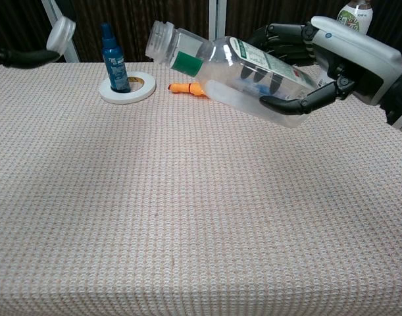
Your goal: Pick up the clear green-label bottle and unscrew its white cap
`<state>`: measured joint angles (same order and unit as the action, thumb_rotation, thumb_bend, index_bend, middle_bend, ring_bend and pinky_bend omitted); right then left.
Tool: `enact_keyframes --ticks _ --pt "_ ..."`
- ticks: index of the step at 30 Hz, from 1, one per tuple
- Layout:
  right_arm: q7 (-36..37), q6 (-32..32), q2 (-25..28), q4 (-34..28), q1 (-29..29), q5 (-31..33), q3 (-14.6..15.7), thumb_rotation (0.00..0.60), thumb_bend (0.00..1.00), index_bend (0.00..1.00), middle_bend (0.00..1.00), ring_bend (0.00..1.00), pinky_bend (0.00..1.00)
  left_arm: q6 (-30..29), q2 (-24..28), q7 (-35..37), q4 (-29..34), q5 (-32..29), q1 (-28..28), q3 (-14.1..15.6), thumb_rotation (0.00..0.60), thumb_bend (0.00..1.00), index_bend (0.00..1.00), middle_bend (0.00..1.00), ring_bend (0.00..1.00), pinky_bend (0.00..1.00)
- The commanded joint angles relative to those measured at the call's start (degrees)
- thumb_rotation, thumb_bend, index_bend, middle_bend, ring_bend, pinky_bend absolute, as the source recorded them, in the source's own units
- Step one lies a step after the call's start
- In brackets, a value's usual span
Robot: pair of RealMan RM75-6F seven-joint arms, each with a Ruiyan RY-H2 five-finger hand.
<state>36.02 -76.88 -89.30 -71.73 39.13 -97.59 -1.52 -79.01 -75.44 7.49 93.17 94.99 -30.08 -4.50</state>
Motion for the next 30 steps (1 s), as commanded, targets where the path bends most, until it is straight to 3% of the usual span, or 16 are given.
enact_keyframes --ticks 1,6,12,17,20,26,30 --pt "-3.29 1.97 4.0 -1.94 -0.33 1.03 0.15 0.6 0.58 0.66 0.52 0.35 0.55 6.95 0.74 -8.69 -3.74 -5.06 0.59 2.24 0.6 0.34 0.48 0.1 0.01 0.02" --pt "-7.95 5.64 7.6 -5.19 -0.11 2.41 0.45 0.6 0.58 0.66 0.52 0.35 0.55 14.94 -1.66 -16.26 -5.42 -10.69 -0.78 2.96 0.6 0.34 0.47 0.1 0.01 0.01" --pt "-11.94 9.24 8.88 -7.08 0.19 4.39 0.23 0.6 0.58 0.66 0.51 0.35 0.55 19.94 -4.6 -19.14 -7.4 -15.66 -2.43 1.79 0.6 0.33 0.42 0.1 0.01 0.01" --pt "-15.88 13.15 8.28 -6.63 1.07 5.8 0.2 0.6 0.58 0.65 0.5 0.35 0.52 20.18 -4.56 -20.14 -6.55 -17.68 -2.41 1.04 0.6 0.21 0.22 0.1 0.01 0.01" --pt "-19.02 15.41 6.66 -5.37 1.7 6.96 -0.12 0.6 0.56 0.63 0.48 0.34 0.5 18.19 -3.51 -18.43 -5.0 -17.39 -1.48 0.56 0.6 0.17 0.18 0.09 0.01 0.02" --pt "-25.62 19.75 2.92 -2.99 2.96 10.15 -1.24 0.6 0.45 0.46 0.41 0.26 0.4 11.06 -0.87 -16.04 -2.83 -15.03 1.69 -0.02 0.6 0.14 0.18 0.09 0.01 0.02" --pt "-29.81 22.4 1.76 -2.97 3.3 12.26 -1.35 0.6 0.38 0.25 0.31 0.15 0.29 6.91 1.4 -13.78 -1.07 -13.67 3.93 -0.19 0.6 0.13 0.18 0.09 0.01 0.02"
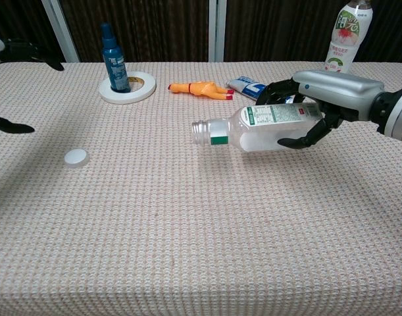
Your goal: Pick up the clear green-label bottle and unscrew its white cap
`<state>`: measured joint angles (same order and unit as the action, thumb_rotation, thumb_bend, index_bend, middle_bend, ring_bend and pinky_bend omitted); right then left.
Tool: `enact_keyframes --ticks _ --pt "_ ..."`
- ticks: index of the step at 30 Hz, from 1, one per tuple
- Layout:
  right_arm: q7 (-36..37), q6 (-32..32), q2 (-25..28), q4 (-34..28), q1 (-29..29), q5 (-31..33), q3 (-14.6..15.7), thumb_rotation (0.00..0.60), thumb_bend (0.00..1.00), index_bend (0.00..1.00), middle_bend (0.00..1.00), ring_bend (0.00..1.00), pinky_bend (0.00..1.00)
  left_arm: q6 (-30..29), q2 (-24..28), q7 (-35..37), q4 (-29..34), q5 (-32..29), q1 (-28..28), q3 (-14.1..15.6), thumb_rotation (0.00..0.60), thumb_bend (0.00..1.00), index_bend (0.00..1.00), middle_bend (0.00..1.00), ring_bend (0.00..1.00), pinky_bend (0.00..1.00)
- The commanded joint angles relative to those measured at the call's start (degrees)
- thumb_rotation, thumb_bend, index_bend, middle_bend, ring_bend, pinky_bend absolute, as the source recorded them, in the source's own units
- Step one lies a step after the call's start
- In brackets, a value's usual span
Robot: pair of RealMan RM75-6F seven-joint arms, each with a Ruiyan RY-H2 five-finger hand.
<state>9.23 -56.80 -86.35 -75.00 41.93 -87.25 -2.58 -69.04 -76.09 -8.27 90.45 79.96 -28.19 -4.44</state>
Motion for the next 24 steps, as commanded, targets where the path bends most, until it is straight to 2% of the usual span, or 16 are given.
enact_keyframes --ticks 1,3,5,9,12,17,24 --pt "-3.82 2.76 -1.23 0.04 0.5 2.34 -0.28 0.6 0.36 0.17 0.27 0.11 0.26 -3.82 2.61 2.52 1.97 1.54 2.55 -0.26 0.6 0.13 0.18 0.09 0.01 0.02" --pt "-5.77 3.04 -0.98 -0.64 0.31 2.95 -0.27 0.6 0.34 0.05 0.21 0.04 0.2 -5.24 4.02 3.8 2.51 1.61 3.72 -0.24 0.6 0.13 0.18 0.09 0.01 0.02" --pt "-7.65 2.15 -0.14 -1.97 -0.28 3.15 -0.32 0.6 0.32 0.0 0.17 0.01 0.16 -6.41 5.6 5.1 2.96 1.22 5.01 -0.18 0.6 0.13 0.18 0.09 0.01 0.02" --pt "-10.1 0.05 4.25 -6.42 -2.2 3.66 -0.05 0.6 0.27 0.0 0.08 0.0 0.11 -8.64 8.46 9.4 3.08 0.88 7.92 0.43 0.6 0.12 0.18 0.09 0.01 0.02" --pt "-9.9 -4.22 8.79 -9.63 -4.76 3.01 -0.06 0.6 0.24 0.0 0.04 0.0 0.1 -10.61 10.46 13.71 2.36 0.68 10.71 1.29 0.6 0.11 0.18 0.09 0.01 0.02" --pt "-7.57 -15.58 16.15 -13.32 -11.99 0.62 0.99 0.6 0.24 0.0 0.09 0.0 0.09 -15.36 11.19 15.25 -0.97 -0.74 16.18 2.59 0.6 0.11 0.19 0.09 0.01 0.02" --pt "-6.75 -27.14 22.62 -17.09 -22.88 0.13 4.42 0.6 0.26 0.0 0.06 0.0 0.06 -20.29 11.97 13.62 -0.45 -1.45 22.14 4.25 0.6 0.11 0.19 0.09 0.01 0.01"
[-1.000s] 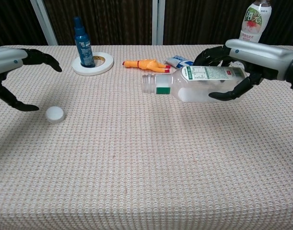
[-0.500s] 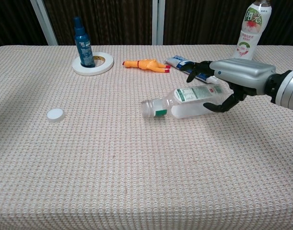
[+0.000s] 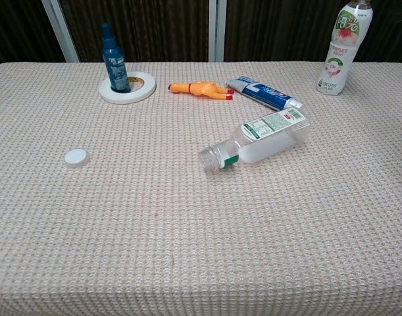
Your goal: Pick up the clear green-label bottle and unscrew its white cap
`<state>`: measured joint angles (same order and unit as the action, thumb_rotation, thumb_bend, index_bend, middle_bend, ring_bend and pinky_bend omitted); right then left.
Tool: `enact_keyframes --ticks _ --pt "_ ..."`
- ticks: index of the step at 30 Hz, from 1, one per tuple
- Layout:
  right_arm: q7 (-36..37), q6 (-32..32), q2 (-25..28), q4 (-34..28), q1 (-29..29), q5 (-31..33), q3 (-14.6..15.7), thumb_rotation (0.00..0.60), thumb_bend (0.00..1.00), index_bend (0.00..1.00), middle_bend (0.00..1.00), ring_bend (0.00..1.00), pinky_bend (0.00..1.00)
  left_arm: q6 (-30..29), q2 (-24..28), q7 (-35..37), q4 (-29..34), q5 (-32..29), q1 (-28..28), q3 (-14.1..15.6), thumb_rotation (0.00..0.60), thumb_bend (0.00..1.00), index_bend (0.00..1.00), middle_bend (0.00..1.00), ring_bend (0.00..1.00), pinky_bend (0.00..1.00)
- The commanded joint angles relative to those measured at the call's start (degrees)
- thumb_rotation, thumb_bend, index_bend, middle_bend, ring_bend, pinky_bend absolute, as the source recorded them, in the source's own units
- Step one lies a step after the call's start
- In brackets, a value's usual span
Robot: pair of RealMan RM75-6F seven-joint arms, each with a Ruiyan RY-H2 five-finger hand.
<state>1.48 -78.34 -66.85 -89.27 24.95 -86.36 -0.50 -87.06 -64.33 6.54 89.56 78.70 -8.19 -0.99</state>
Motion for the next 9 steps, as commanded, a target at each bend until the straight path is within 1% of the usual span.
enact_keyframes --ticks 1,4,9 --pt "1.5 -6.94 3.61 -3.23 -7.49 -0.7 2.86 0.6 0.27 0.0 0.06 0.0 0.05 -3.46 -0.12 -1.91 0.71 0.25 3.06 1.1 0.6 0.11 0.19 0.09 0.01 0.01" --pt "2.39 -9.53 4.23 -3.48 -10.57 -0.9 3.68 0.6 0.27 0.0 0.05 0.0 0.04 -5.43 -1.16 -3.73 1.59 1.7 4.71 1.85 0.6 0.11 0.19 0.09 0.01 0.0" --pt "3.14 -12.03 4.25 -3.03 -13.18 -1.66 3.43 0.6 0.28 0.0 0.05 0.0 0.03 -5.44 -1.8 -5.11 3.13 3.58 5.74 2.83 0.6 0.11 0.19 0.09 0.01 0.0"
